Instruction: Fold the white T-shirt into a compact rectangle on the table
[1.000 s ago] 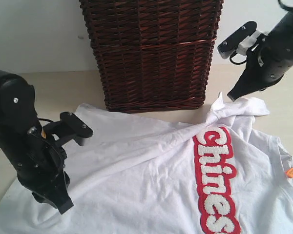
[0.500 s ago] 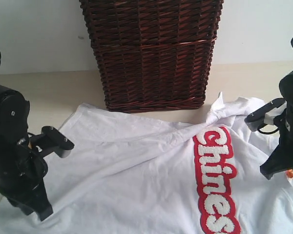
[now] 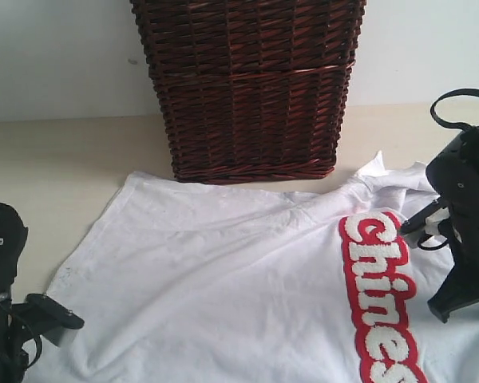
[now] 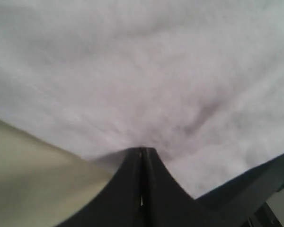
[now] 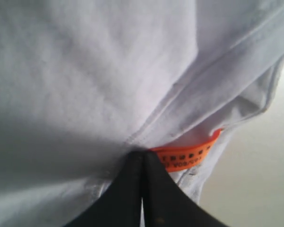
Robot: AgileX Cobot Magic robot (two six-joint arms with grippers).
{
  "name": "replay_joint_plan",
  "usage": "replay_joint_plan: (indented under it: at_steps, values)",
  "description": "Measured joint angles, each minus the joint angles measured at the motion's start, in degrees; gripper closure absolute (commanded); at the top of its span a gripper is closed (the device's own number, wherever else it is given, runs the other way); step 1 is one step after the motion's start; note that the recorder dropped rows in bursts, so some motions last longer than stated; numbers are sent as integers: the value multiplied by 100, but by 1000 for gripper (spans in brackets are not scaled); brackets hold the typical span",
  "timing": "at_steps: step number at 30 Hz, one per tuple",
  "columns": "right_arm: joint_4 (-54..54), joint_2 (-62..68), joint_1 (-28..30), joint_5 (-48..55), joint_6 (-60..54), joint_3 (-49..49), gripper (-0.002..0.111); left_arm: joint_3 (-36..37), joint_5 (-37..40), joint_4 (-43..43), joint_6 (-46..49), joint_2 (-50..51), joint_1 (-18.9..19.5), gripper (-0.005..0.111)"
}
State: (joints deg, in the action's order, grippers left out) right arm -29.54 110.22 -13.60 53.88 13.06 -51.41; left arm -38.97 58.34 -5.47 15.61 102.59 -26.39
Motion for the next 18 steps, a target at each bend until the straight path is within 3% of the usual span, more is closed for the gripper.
replay_joint_plan:
  at_steps: [5,15,18]
  values:
    - [51,-25,0,49,-57,10,108,13,254,-541,419,164,-34,107]
    - [171,-769,10,-159,-132,-315,108,-425,359,-249,413,-71,-305,107]
    - [211,-1198,10,-712,-215,-353,96,-675,221,53,237,-460,-305,107]
